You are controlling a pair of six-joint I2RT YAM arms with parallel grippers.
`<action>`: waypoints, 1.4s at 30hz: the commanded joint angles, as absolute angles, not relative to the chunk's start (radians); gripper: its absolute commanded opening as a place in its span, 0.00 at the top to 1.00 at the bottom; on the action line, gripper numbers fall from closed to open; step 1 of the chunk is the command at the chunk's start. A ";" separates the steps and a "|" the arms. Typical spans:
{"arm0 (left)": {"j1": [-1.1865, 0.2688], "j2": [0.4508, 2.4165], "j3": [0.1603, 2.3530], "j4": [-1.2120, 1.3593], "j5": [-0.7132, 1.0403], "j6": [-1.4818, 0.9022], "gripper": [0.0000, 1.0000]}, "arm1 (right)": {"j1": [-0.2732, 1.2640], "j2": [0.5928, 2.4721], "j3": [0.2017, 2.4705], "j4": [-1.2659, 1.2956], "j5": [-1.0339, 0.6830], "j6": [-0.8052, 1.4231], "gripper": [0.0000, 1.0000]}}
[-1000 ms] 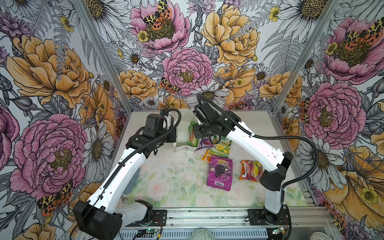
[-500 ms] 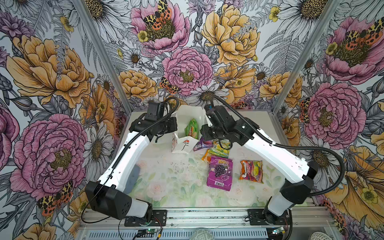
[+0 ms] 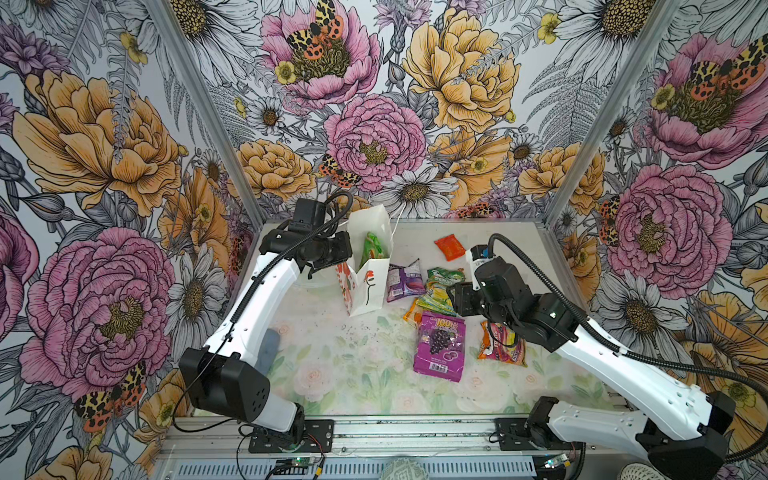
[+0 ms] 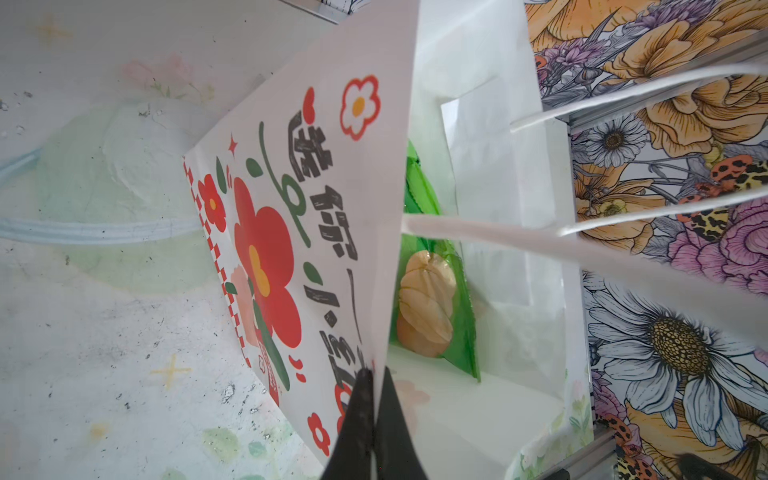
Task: Place the snacks into the paper bag
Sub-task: 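Move the right gripper down to the purple grape candy bag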
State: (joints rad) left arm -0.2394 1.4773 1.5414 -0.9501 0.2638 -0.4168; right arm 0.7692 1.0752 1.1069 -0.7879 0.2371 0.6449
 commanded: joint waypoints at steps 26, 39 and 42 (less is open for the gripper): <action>-0.171 1.306 1.402 -0.782 0.243 -0.364 1.00 | 1.022 1.082 0.543 -0.333 0.013 1.263 0.26; -0.168 1.310 1.396 -0.782 0.231 -0.360 1.00 | 1.075 1.157 0.759 -0.566 0.046 1.020 0.27; -0.167 1.310 1.396 -0.782 0.230 -0.360 1.00 | 1.000 1.091 0.808 -0.696 0.093 0.939 0.27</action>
